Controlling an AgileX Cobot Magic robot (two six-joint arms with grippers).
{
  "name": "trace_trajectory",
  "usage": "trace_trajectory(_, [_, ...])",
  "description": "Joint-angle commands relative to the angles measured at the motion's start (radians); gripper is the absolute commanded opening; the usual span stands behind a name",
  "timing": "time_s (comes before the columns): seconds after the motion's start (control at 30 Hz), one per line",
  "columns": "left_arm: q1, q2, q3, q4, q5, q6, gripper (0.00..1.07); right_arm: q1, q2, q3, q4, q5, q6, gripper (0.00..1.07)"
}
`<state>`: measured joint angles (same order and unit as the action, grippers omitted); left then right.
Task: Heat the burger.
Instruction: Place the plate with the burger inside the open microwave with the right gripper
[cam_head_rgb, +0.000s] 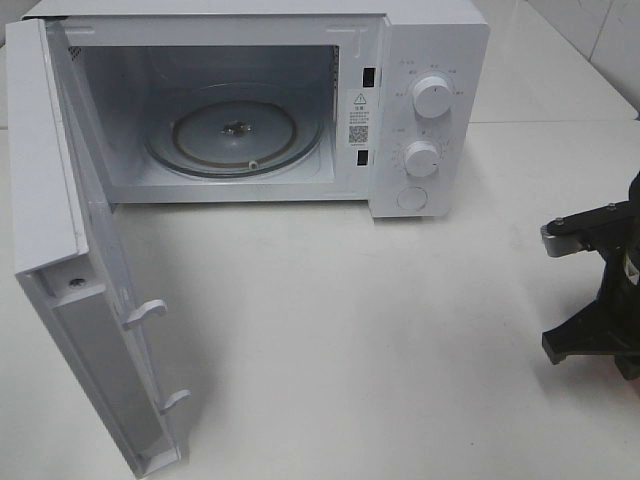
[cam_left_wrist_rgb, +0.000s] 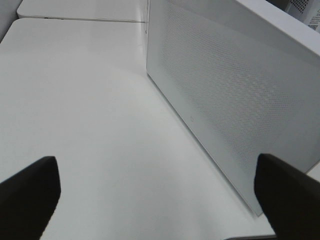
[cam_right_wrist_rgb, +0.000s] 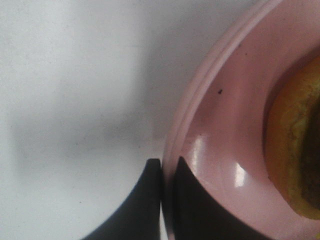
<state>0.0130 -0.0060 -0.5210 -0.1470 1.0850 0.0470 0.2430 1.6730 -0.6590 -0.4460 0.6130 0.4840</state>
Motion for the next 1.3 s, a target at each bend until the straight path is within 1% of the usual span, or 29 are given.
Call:
trace_trajectory(0.03, [-0.005, -0.017, 0.003, -0.006, -0.013, 0.0, 0.98, 0.027, -0.01, 0.004, -0.077, 0.049, 0.057, 0.0])
trace_trajectory(0.07, [-0.005, -0.017, 0.003, -0.006, -0.013, 0.0, 0.98, 0.048, -0.01, 0.004, -0.108, 0.071, 0.09, 0.0])
trace_trajectory(0.13, [-0.005, -0.017, 0.003, -0.006, -0.013, 0.0, 0.98, 0.055, -0.01, 0.004, -0.123, 0.076, 0.107, 0.0])
trace_trajectory(0.3, [-0.005, -0.017, 0.003, -0.006, -0.013, 0.0, 0.98, 0.105, -0.021, 0.004, -0.196, 0.13, 0.185, 0.0])
trace_trajectory(0.53, [-0.005, -0.017, 0.003, -0.006, -0.013, 0.0, 0.98, 0.161, -0.038, 0.023, -0.2, 0.156, 0.193, 0.0])
trace_trajectory(0.6, [-0.005, -0.017, 0.003, -0.006, -0.013, 0.0, 0.98, 0.205, -0.079, 0.051, -0.202, 0.171, 0.209, 0.0])
trace_trajectory(0.7, [-0.005, -0.017, 0.003, -0.006, -0.013, 0.0, 0.98, 0.216, -0.091, 0.058, -0.204, 0.177, 0.211, 0.0])
trace_trajectory(0.77, [-0.005, -0.017, 0.003, -0.006, -0.013, 0.0, 0.98, 0.249, -0.121, 0.071, -0.209, 0.203, 0.218, 0.0])
trace_trajectory(0.8, [-0.005, -0.017, 0.003, -0.006, -0.013, 0.0, 0.98, 0.249, -0.121, 0.071, -0.209, 0.203, 0.218, 0.0])
trace_trajectory(0.87, [-0.005, -0.017, 0.003, -0.006, -0.013, 0.0, 0.98, 0.29, -0.16, 0.079, -0.22, 0.242, 0.225, 0.0])
trace_trajectory(1.03, [-0.005, -0.017, 0.003, -0.006, -0.013, 0.0, 0.98, 0.33, -0.189, 0.086, -0.221, 0.261, 0.226, 0.0])
trace_trajectory(1.07, [-0.005, -0.017, 0.003, -0.006, -0.013, 0.0, 0.98, 0.352, -0.202, 0.086, -0.221, 0.277, 0.226, 0.0])
trace_trajectory(1.17, [-0.005, -0.017, 0.003, -0.006, -0.013, 0.0, 0.98, 0.364, -0.209, 0.086, -0.221, 0.284, 0.226, 0.0])
trace_trajectory(1.23, [-0.005, -0.017, 0.003, -0.006, -0.013, 0.0, 0.98, 0.412, -0.239, 0.086, -0.221, 0.308, 0.224, 0.0])
trace_trajectory(1.3, [-0.005, -0.017, 0.003, -0.006, -0.013, 0.0, 0.98, 0.424, -0.248, 0.086, -0.221, 0.314, 0.221, 0.0])
